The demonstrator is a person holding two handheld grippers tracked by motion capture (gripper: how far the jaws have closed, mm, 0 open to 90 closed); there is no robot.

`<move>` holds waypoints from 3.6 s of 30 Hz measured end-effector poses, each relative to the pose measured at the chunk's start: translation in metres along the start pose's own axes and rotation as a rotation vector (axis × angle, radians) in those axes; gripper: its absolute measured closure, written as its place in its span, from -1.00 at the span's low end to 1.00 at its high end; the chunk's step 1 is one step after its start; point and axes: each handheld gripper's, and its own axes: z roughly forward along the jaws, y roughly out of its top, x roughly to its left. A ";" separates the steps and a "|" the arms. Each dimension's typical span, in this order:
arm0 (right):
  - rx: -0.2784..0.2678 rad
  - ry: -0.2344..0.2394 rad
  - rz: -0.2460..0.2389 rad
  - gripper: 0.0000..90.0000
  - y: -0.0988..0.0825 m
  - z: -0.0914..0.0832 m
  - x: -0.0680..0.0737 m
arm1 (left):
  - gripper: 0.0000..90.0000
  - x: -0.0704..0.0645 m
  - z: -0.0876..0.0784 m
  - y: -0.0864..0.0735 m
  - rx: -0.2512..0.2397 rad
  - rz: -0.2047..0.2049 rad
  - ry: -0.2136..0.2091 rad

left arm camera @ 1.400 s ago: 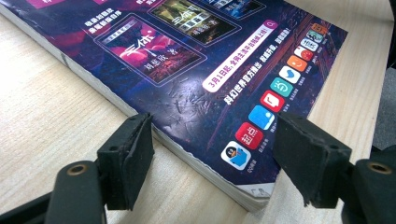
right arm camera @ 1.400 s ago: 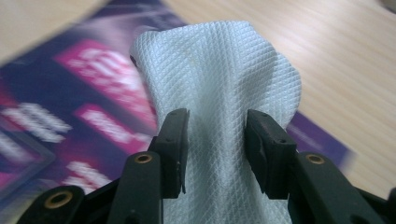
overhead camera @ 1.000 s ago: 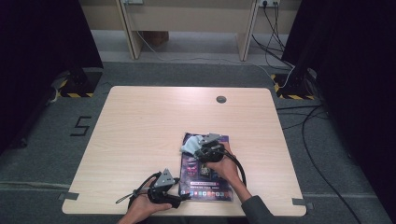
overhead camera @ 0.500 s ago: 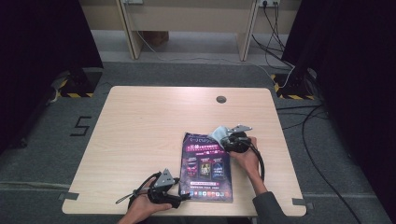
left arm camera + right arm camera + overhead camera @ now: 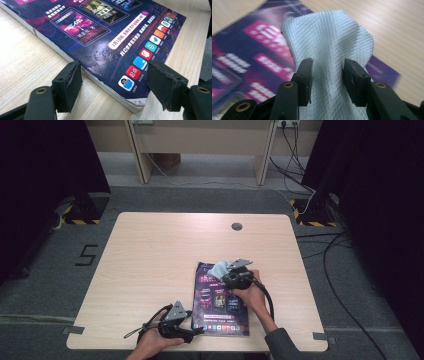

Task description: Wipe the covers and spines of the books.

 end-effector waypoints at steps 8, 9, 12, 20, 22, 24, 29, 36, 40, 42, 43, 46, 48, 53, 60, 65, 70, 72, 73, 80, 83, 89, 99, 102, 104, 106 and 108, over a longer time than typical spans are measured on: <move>-0.011 0.116 -0.094 0.31 0.010 0.007 0.041 | -0.38 0.000 0.000 0.000 -0.002 -0.001 0.001; -0.009 0.123 -0.104 0.31 0.011 0.007 0.044 | -0.38 0.000 0.000 0.000 -0.003 -0.001 0.002; -0.006 0.110 -0.132 0.29 0.012 0.007 0.049 | -0.38 0.000 0.000 0.000 -0.002 0.000 0.001; -0.003 -0.032 -0.092 0.26 0.008 0.005 0.014 | -0.38 0.000 0.000 0.000 -0.003 -0.001 0.002; 0.004 -0.086 -0.069 0.26 0.003 0.002 0.000 | -0.38 0.000 0.000 0.000 -0.003 -0.001 0.002; 0.006 -0.125 -0.019 0.26 -0.002 -0.002 -0.017 | -0.39 0.000 0.000 0.000 -0.003 0.000 0.001; 0.003 -0.106 0.032 0.30 -0.005 -0.003 -0.024 | -0.39 0.000 0.000 0.000 -0.002 0.001 0.001; -0.016 -0.049 -0.011 0.31 0.004 0.006 -0.006 | -0.40 0.000 0.000 0.000 -0.002 0.002 0.001; -0.014 -0.013 -0.043 0.31 0.014 0.014 0.007 | -0.40 0.000 0.000 0.000 -0.003 0.003 0.001; -0.016 0.008 -0.049 0.31 0.020 0.019 0.014 | -0.40 0.000 0.000 -0.001 -0.004 0.003 0.001; -0.016 0.011 -0.050 0.31 0.021 0.020 0.015 | -0.40 0.000 0.000 -0.001 -0.005 0.003 0.002; -0.008 0.017 -0.070 0.31 0.029 0.026 0.022 | -0.40 0.000 0.000 0.000 -0.003 0.003 0.001; -0.006 0.017 -0.064 0.31 0.033 0.029 0.024 | -0.41 0.000 0.000 -0.001 -0.004 0.002 0.002; 0.002 0.008 -0.063 0.29 0.045 0.040 0.026 | -0.41 0.000 0.000 -0.001 -0.004 0.002 0.002; -0.005 -0.007 -0.094 0.35 0.047 0.041 0.031 | -0.41 0.000 0.000 -0.001 -0.005 0.001 0.002; -0.001 0.037 -0.110 0.35 0.034 0.029 0.033 | -0.41 0.000 0.000 -0.001 -0.006 0.002 0.002; -0.017 0.091 -0.113 0.35 0.016 0.013 0.032 | -0.41 0.000 0.000 -0.001 -0.006 0.002 0.001; -0.029 0.111 -0.109 0.34 0.010 0.010 0.029 | -0.41 0.000 0.000 -0.001 -0.005 0.003 0.002; -0.021 0.118 -0.102 0.33 0.009 0.008 0.027 | -0.41 0.000 0.000 -0.001 -0.005 0.002 0.003; 0.002 -0.009 -0.055 0.30 0.004 0.003 -0.009 | -0.41 0.000 0.000 -0.001 -0.005 0.001 0.003; 0.010 -0.098 -0.031 0.30 -0.003 -0.002 -0.029 | -0.41 0.000 0.000 -0.001 -0.006 0.001 0.003; -0.005 -0.113 0.080 0.30 -0.015 -0.009 -0.055 | -0.41 0.000 0.000 -0.001 -0.005 0.001 0.003; 0.024 -0.039 -0.003 0.32 -0.012 -0.013 -0.021 | -0.41 0.000 0.000 -0.001 -0.005 0.003 0.002; 0.020 0.009 -0.046 0.32 -0.011 -0.014 0.001 | -0.41 0.000 0.000 -0.001 -0.008 -0.001 0.005; 0.021 0.042 -0.079 0.32 -0.010 -0.014 0.014 | -0.41 0.000 0.000 -0.001 -0.006 0.001 0.003; 0.012 0.052 -0.108 0.32 -0.010 -0.014 0.022 | -0.41 0.000 0.000 -0.001 -0.007 0.001 0.003; 0.008 0.054 -0.112 0.31 -0.011 -0.015 0.025 | -0.41 0.000 0.000 -0.001 -0.008 -0.002 0.005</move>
